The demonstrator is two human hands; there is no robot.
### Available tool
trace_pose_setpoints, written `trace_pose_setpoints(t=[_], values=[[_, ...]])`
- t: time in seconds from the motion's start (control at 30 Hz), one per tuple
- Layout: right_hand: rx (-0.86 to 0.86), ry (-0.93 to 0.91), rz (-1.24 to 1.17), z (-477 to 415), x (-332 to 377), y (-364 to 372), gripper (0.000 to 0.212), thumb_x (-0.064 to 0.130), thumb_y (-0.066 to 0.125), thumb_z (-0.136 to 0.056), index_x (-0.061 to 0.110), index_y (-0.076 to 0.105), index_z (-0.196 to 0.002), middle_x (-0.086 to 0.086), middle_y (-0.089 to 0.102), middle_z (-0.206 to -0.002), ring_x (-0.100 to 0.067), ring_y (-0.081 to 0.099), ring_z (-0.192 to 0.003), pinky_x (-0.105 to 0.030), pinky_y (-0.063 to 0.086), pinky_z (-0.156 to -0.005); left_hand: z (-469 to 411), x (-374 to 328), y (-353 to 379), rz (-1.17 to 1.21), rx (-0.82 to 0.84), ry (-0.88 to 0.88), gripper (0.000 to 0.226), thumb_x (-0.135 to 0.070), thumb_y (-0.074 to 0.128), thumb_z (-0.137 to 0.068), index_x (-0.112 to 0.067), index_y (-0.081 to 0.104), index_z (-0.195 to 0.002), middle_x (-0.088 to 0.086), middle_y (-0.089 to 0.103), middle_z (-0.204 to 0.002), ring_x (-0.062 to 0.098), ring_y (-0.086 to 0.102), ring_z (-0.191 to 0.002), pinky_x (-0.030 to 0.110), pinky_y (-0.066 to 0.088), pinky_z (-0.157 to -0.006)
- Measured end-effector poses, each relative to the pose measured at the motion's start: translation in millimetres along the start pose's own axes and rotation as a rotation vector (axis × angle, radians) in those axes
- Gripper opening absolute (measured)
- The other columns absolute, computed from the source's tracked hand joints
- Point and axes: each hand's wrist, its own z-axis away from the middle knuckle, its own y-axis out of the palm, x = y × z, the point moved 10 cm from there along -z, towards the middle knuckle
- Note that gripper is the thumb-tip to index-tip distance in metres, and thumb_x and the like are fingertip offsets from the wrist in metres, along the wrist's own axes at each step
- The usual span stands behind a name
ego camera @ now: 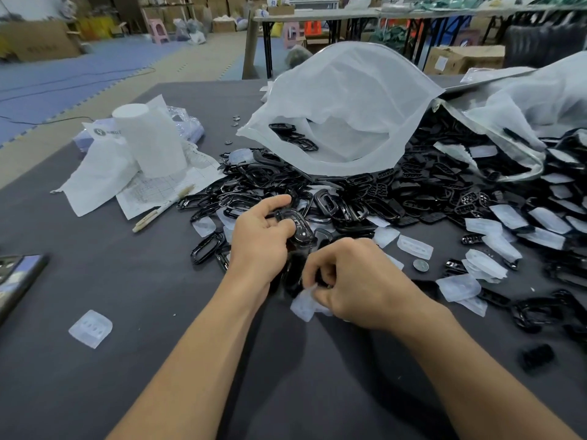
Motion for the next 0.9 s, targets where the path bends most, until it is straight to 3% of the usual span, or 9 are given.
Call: trace_pose_setpoints(t=[0.17, 0.23, 0.3, 0.4, 0.47, 0.57, 0.63, 0.77, 0.9], values=[[-0.080, 0.077, -0.326, -2.1, -17.5, -13.5, 0.020, 0.001, 0.074, -0.076, 0.020, 0.071, -0.069, 0.002, 0.065, -0.058, -0.005, 0.052, -0.052, -0.019, 0.042, -0.054, 1.1, 0.1, 10.4, 0.039, 0.078, 0.017, 0.042, 0.004, 0.064, -0.091, -0.027, 0.071, -0.117, 0.007, 0.051, -0.061, 0.024, 0.046, -0.059, 0.039, 0.042, -0.062], [-0.196, 0.155, -0.555, -1.5, -34.3, -25.8, 0.021, -0.004, 0.076, -0.077, 0.016, 0.072, -0.070, -0.004, 0.068, -0.060, -0.014, 0.054, -0.053, -0.027, 0.042, -0.053, 2.6, -1.8, 12.9, 0.043, 0.108, 0.028, 0.042, 0.003, 0.065, -0.092, -0.029, 0.069, -0.117, 0.005, 0.053, -0.059, 0.020, 0.052, -0.053, 0.038, 0.049, -0.059], [-0.288, 0.180, -0.733, 0.2, -45.4, -35.4, 0.018, -0.005, 0.073, -0.077, 0.011, 0.071, -0.070, -0.013, 0.072, -0.065, -0.021, 0.058, -0.053, -0.026, 0.042, -0.051, 4.6, -3.1, 17.0, 0.064, 0.144, 0.024, 0.042, 0.002, 0.066, -0.094, -0.031, 0.067, -0.119, 0.013, 0.057, -0.070, 0.024, 0.061, -0.061, 0.042, 0.061, -0.068], [-0.360, 0.156, -0.888, 1.4, -48.2, -43.2, 0.009, 0.017, 0.075, -0.080, 0.012, 0.074, -0.072, -0.015, 0.076, -0.074, -0.026, 0.073, -0.063, -0.024, 0.049, -0.053, 8.6, -4.9, 22.7, 0.091, 0.193, 0.021, 0.036, 0.004, 0.065, -0.095, -0.024, 0.070, -0.117, 0.015, 0.062, -0.073, 0.022, 0.064, -0.065, 0.032, 0.062, -0.065], [-0.414, 0.133, -0.918, 2.8, -49.4, -45.4, 0.017, 0.026, 0.078, -0.085, 0.017, 0.076, -0.072, -0.009, 0.075, -0.071, -0.022, 0.072, -0.062, -0.026, 0.051, -0.055, 11.2, -6.6, 26.5, 0.080, 0.223, 0.025, 0.031, 0.004, 0.064, -0.096, -0.019, 0.075, -0.112, 0.018, 0.070, -0.075, 0.025, 0.069, -0.067, 0.034, 0.063, -0.065], [-0.473, 0.127, -0.870, 4.1, -52.3, -47.7, 0.011, 0.007, 0.081, -0.080, 0.017, 0.078, -0.079, -0.003, 0.074, -0.067, -0.014, 0.065, -0.058, -0.027, 0.054, -0.058, 17.8, -10.6, 34.9, 0.083, 0.280, 0.032, 0.031, 0.004, 0.063, -0.096, -0.021, 0.078, -0.106, 0.038, 0.070, -0.093, 0.042, 0.069, -0.079, 0.052, 0.064, -0.080], [-0.462, 0.131, -0.912, 4.3, -52.6, -45.9, 0.020, 0.002, 0.080, -0.077, 0.017, 0.078, -0.090, -0.006, 0.076, -0.071, -0.013, 0.067, -0.059, -0.023, 0.055, -0.060, 20.6, -11.7, 39.0, 0.094, 0.298, 0.034, 0.033, 0.005, 0.063, -0.097, -0.023, 0.078, -0.107, 0.038, 0.070, -0.096, 0.051, 0.071, -0.082, 0.055, 0.064, -0.081], [-0.444, 0.146, -0.981, 2.4, -53.9, -44.3, 0.016, 0.000, 0.083, -0.079, 0.016, 0.079, -0.077, -0.010, 0.075, -0.069, -0.014, 0.066, -0.057, -0.023, 0.055, -0.059, 27.2, -11.4, 49.7, 0.143, 0.366, 0.019, 0.031, 0.003, 0.064, -0.098, -0.017, 0.076, -0.118, 0.014, 0.080, -0.087, 0.025, 0.078, -0.075, 0.038, 0.065, -0.070], [-0.473, 0.184, -0.919, 2.4, -55.7, -41.7, 0.011, 0.002, 0.085, -0.078, 0.011, 0.080, -0.073, -0.018, 0.076, -0.075, -0.024, 0.069, -0.066, -0.040, 0.061, -0.070, 32.0, -11.1, 56.6, 0.233, 0.388, -0.016, 0.028, -0.003, 0.068, -0.098, -0.009, 0.072, -0.125, 0.015, 0.080, -0.092, 0.027, 0.079, -0.083, 0.031, 0.063, -0.068]])
